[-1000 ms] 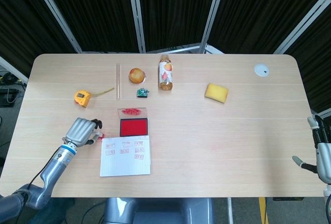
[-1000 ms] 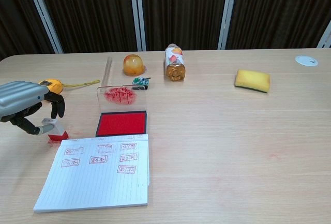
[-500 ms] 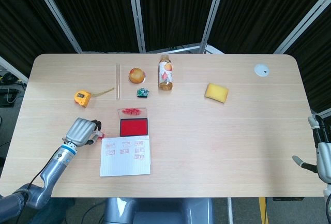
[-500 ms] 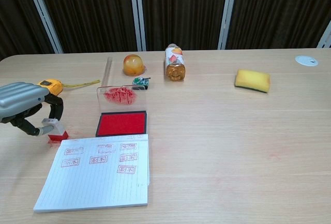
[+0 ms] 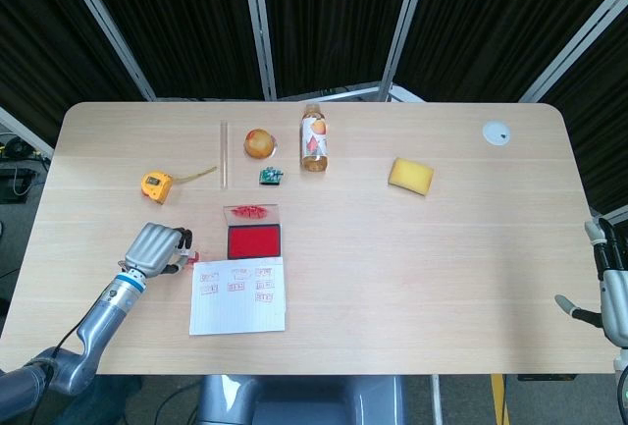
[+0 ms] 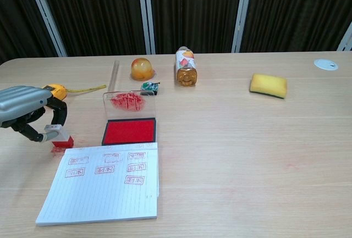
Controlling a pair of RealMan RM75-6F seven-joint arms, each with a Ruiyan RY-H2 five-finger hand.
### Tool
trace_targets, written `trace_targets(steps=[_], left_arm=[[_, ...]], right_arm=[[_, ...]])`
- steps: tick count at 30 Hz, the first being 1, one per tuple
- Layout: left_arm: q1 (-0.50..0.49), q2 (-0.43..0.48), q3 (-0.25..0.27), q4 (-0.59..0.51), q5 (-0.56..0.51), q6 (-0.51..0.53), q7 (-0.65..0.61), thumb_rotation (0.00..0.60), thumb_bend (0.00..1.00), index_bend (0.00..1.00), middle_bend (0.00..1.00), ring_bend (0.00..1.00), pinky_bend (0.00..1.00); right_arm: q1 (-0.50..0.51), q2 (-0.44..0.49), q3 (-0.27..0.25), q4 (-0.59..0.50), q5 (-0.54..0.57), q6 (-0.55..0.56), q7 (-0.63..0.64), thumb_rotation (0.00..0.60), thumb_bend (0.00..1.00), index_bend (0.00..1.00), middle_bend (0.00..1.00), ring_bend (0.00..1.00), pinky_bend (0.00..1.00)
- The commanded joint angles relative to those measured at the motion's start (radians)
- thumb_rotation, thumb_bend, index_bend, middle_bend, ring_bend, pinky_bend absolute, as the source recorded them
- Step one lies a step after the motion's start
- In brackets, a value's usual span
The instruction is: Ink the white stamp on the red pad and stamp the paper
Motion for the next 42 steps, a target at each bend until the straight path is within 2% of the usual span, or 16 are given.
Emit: trace_targets(steps=[1, 10, 17, 28, 33, 42], left_arm=[[-0.004, 0.025, -0.01, -0.037, -0.005, 0.003, -0.003, 0.6, 0.35, 0.54, 0.53, 0.82, 0.93], [-0.042, 0.116, -0.074, -0.241, -0.072, -0.032, 0.012, 0.6, 0.4, 0.54, 0.53, 0.82, 0.93], [-0.116, 0.109, -0.142, -0.329, -0.197, -0.112, 0.088, 0.6, 0.41, 0.55, 0.54, 0.82, 0.93], [-0.239, -0.003, -0.182, -0.269, -0.431, -0.163, 0.269, 0.6, 0.42, 0.55, 0.54, 0.82, 0.93], [-0.272, -0.049, -0.178, -0.219, -0.477, -0.176, 0.294, 0.6, 0.42, 0.55, 0.55, 0.82, 0.93], [-0.303, -0.095, -0.159, -0.149, -0.487, -0.185, 0.297, 0.6, 0.42, 0.55, 0.55, 0.82, 0.93]], right_arm=[[0.0, 0.001, -0.001, -0.001, 0.0, -0.001, 0.001, 0.6, 0.0, 0.0, 0.0, 0.0, 0.0], [-0.002, 0.013, 0.002, -0.014, 0.003, -0.002, 0.025, 0.6, 0.0, 0.0, 0.0, 0.0, 0.0], [0.002, 0.025, 0.011, -0.014, 0.023, -0.017, 0.053, 0.6, 0.0, 0.0, 0.0, 0.0, 0.0], [0.009, 0.04, 0.023, -0.001, 0.065, -0.047, 0.086, 0.6, 0.0, 0.0, 0.0, 0.0, 0.0], [0.011, 0.04, 0.025, 0.003, 0.077, -0.055, 0.086, 0.6, 0.0, 0.0, 0.0, 0.0, 0.0], [0.016, 0.036, 0.029, 0.012, 0.096, -0.067, 0.082, 0.6, 0.0, 0.0, 0.0, 0.0, 0.0]])
